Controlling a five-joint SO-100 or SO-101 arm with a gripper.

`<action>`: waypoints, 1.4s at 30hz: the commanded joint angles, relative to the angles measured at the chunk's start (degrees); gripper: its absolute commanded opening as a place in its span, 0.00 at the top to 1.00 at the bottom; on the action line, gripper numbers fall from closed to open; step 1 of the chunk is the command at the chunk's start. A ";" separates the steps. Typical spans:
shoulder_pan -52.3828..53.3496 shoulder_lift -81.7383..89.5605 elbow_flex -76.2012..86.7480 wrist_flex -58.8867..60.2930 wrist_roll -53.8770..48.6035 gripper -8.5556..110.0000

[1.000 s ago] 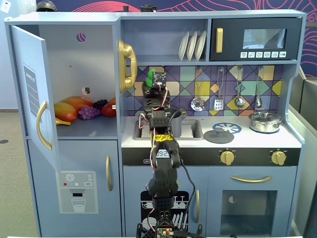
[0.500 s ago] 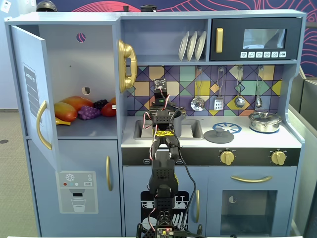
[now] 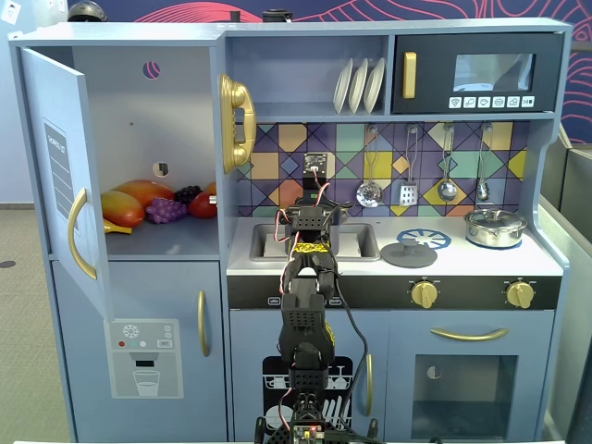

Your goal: Pick up the green pineapple from the left cabinet and place it in the gray recipient

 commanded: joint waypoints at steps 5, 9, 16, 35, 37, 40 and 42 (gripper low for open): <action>-0.26 5.36 -11.69 7.03 0.35 0.75; 0.09 15.82 -12.48 28.56 -2.72 0.86; -1.32 34.19 4.04 53.35 -8.09 0.93; 1.14 50.54 72.16 22.85 -8.88 0.93; -0.18 49.39 72.16 25.05 -4.83 0.93; -0.62 51.06 72.16 33.13 -2.72 0.93; 0.09 52.91 72.16 40.87 -3.52 0.93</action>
